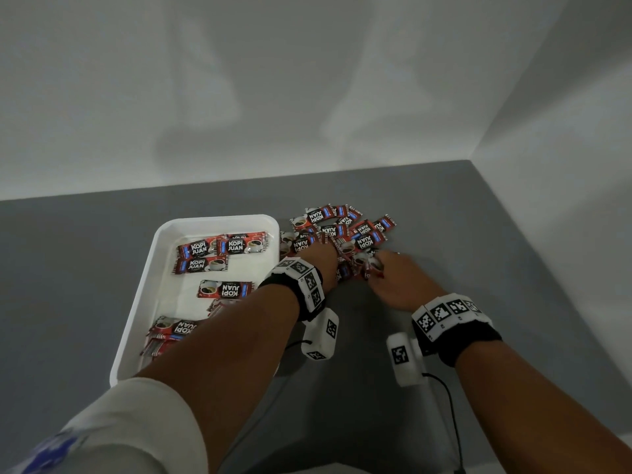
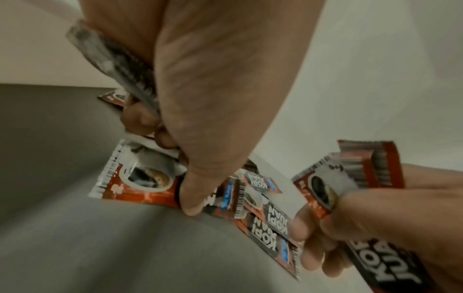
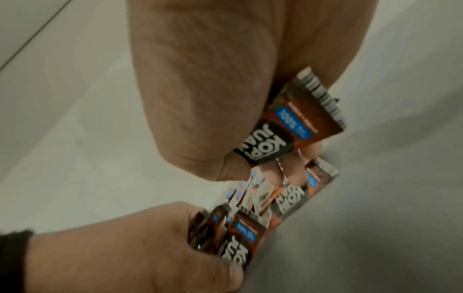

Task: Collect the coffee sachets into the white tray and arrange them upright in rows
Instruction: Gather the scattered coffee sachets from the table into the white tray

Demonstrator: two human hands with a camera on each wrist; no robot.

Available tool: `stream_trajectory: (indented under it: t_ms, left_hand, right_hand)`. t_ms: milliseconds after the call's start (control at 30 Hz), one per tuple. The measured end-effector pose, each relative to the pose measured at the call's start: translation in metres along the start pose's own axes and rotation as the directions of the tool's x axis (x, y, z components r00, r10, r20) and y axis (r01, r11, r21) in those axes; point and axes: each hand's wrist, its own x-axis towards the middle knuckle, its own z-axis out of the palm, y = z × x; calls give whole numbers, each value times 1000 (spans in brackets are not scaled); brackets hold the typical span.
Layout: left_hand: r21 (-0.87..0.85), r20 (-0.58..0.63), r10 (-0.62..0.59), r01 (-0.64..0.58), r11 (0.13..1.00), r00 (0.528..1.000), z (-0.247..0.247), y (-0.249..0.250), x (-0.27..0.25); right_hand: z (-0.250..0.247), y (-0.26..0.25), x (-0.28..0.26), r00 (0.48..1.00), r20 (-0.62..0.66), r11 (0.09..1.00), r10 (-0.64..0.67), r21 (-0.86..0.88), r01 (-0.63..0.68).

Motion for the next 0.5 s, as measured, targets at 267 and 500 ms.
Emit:
stream_trajectory:
  t_ms: [267,500]
  left_hand:
    - [-215,-77,-43,26,976,996,-11,4,1]
    - [-189,-206,-138,99,977,969,-31,-9,15]
  right_hand:
    - [-16,8,22,995,-95,997,15,-75,-22]
    - [0,15,37,990,-141,965,16,-258,-52]
